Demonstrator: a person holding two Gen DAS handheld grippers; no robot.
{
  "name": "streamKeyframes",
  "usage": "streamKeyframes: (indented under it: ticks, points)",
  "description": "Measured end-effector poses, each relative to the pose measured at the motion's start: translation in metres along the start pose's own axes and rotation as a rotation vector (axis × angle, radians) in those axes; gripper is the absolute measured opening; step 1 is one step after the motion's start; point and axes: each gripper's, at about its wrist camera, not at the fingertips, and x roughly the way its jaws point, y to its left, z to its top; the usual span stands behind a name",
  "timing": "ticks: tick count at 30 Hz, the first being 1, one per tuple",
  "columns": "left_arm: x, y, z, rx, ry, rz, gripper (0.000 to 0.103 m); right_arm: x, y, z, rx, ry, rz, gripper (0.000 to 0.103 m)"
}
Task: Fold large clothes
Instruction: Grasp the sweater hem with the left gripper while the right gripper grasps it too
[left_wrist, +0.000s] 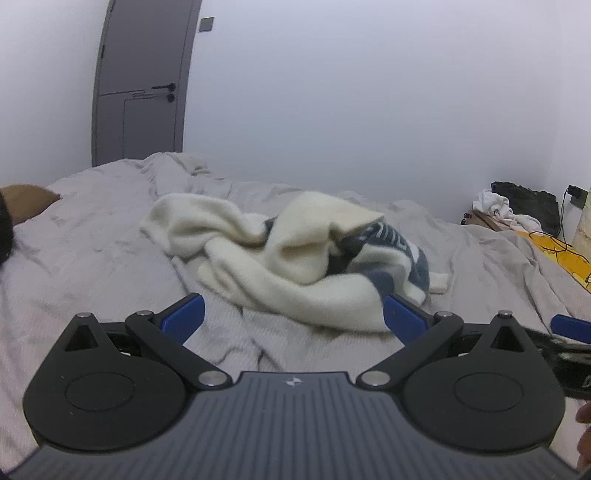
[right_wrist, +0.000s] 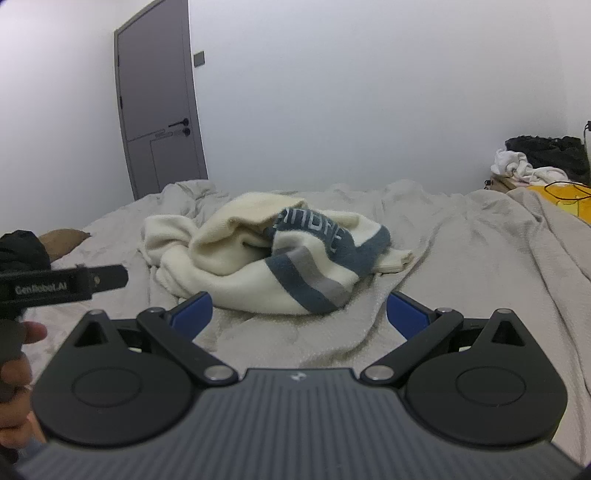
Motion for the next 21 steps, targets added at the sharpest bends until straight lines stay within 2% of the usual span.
streamKeyframes:
  ticks: [12, 17, 18, 21]
  points:
    - [0.079, 0.0, 0.049, 0.06, 0.045, 0.009, 0.103, 0.069, -0.002, 0.045, -0.002, 0.047, 0.035, 0.099]
    - [0.13, 0.003, 0.06, 0.052, 0.093, -0.022, 0.103, 0.115, -0.007, 0.06, 0.016, 0.088, 0.055, 0.086]
    - [0.139, 0.002, 0.062, 0.05, 0.101, -0.03, 0.103, 0.125, -0.008, 0.063, 0.017, 0.098, 0.056, 0.08]
    - [0.168, -0.001, 0.062, 0.035, 0.117, -0.061, 0.096, 0.158, -0.01, 0.069, 0.015, 0.12, 0.058, 0.072]
